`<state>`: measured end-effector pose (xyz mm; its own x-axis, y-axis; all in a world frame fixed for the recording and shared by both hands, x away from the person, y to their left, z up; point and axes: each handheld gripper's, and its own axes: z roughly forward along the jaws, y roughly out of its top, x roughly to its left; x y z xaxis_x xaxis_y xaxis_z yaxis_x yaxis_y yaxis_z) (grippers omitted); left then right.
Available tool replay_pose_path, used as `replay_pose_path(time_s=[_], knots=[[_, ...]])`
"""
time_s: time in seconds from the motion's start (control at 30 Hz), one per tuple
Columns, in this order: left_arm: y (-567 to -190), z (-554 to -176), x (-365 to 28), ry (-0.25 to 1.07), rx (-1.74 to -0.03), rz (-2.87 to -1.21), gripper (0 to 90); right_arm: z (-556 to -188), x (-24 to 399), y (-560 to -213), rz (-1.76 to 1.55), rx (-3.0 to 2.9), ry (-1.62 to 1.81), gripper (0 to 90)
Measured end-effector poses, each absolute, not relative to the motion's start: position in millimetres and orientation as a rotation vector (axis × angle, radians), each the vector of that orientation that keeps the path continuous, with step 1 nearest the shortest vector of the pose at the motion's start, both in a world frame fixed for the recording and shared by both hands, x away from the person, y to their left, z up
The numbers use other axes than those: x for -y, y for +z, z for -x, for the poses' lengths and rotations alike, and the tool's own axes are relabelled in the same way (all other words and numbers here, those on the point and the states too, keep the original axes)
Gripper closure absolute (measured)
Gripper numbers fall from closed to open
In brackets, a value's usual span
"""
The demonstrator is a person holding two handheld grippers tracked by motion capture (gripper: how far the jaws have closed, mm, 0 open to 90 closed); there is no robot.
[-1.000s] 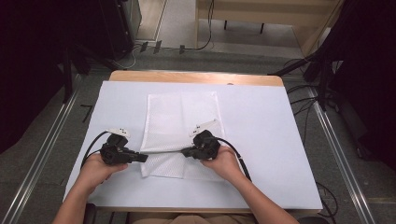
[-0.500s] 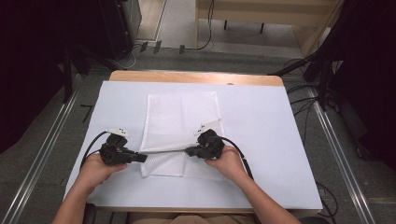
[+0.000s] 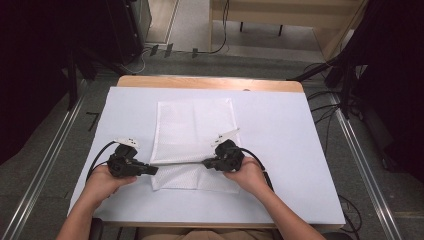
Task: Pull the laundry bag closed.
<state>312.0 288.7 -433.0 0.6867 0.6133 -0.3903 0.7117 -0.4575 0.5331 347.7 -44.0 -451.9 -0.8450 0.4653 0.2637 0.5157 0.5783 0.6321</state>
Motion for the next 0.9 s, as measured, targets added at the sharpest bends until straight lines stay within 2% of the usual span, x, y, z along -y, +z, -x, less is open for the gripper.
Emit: replay_pose_path(time_s=[0.9], knots=[[-433,-311,-290,-0.189,-1.013,-2.207,87.3,-347,67,-451,0.896,2.727,-1.111,87.9]])
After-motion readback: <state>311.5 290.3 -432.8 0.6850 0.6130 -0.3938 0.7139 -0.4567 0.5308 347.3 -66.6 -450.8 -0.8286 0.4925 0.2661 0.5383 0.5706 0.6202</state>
